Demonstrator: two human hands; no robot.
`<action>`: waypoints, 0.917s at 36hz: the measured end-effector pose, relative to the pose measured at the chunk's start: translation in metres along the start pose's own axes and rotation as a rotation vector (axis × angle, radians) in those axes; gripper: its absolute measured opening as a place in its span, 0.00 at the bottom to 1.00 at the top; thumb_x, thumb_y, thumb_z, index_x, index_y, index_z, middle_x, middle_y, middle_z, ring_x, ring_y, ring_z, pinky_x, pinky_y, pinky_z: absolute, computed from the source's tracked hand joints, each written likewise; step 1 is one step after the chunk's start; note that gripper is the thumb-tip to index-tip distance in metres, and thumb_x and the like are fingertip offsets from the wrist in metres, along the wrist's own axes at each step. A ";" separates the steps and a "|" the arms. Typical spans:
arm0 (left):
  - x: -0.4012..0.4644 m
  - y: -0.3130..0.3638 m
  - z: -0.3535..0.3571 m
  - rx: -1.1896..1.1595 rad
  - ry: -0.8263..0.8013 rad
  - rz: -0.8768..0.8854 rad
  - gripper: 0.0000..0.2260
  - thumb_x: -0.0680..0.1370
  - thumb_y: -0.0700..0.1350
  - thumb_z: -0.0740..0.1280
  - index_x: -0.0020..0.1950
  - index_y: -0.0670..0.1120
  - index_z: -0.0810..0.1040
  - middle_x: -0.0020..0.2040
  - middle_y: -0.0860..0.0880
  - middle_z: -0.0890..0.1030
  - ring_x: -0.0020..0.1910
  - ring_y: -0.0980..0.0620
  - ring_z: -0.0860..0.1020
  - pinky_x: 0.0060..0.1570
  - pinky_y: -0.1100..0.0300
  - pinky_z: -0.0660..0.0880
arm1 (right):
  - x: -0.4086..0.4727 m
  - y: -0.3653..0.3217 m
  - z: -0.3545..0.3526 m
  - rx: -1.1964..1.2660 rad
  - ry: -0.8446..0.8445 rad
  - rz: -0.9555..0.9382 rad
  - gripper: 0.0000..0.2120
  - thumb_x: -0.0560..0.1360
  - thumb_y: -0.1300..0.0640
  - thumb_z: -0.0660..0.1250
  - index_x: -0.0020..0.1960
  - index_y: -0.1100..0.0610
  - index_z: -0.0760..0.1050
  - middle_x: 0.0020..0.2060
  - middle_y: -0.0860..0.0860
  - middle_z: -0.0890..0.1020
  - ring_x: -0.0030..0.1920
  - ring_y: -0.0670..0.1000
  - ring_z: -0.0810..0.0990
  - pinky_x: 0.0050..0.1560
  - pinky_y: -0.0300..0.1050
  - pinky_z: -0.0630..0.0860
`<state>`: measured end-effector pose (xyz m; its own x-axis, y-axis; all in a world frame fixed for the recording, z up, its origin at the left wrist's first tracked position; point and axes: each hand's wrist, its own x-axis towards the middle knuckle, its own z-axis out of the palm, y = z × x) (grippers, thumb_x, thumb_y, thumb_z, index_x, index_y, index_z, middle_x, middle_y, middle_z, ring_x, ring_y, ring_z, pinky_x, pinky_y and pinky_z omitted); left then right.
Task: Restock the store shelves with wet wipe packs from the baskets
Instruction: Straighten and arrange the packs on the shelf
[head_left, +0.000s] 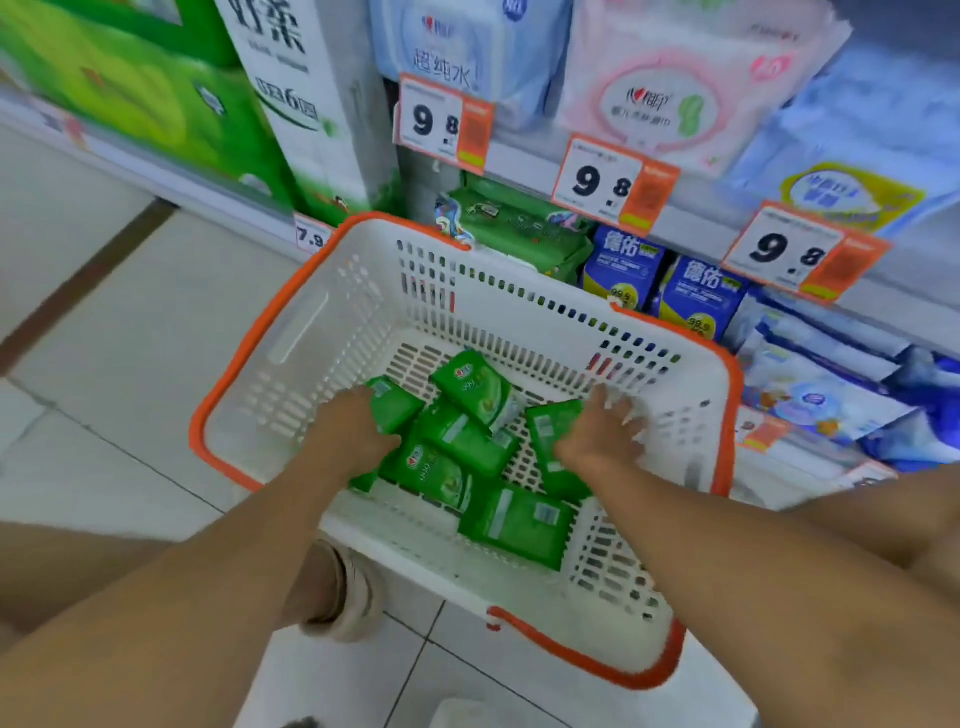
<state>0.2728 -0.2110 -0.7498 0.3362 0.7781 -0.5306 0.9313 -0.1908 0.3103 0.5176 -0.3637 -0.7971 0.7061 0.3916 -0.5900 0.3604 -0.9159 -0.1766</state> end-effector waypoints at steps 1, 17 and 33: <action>-0.003 0.003 0.002 -0.031 0.038 0.013 0.31 0.72 0.49 0.76 0.72 0.43 0.70 0.65 0.40 0.76 0.62 0.41 0.76 0.61 0.53 0.73 | 0.004 0.003 0.002 -0.001 -0.015 -0.002 0.50 0.73 0.57 0.73 0.81 0.51 0.41 0.80 0.61 0.47 0.78 0.65 0.54 0.73 0.60 0.65; -0.028 0.064 0.056 -0.879 -0.125 -0.385 0.21 0.76 0.59 0.71 0.55 0.43 0.74 0.52 0.41 0.76 0.41 0.48 0.75 0.53 0.51 0.78 | -0.021 -0.005 0.017 1.076 -0.532 0.234 0.14 0.68 0.59 0.62 0.52 0.62 0.72 0.45 0.59 0.77 0.41 0.57 0.77 0.39 0.47 0.78; 0.004 0.006 0.017 -1.433 0.090 -0.547 0.15 0.74 0.40 0.76 0.55 0.38 0.74 0.53 0.38 0.81 0.47 0.44 0.83 0.39 0.53 0.83 | 0.000 -0.047 0.020 0.188 -0.432 -0.216 0.45 0.72 0.35 0.71 0.79 0.57 0.60 0.76 0.54 0.66 0.71 0.58 0.71 0.70 0.54 0.70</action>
<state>0.2822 -0.2195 -0.7629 -0.0500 0.6014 -0.7974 0.0038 0.7985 0.6020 0.4883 -0.3226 -0.8050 0.2970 0.5378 -0.7890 0.3260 -0.8338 -0.4456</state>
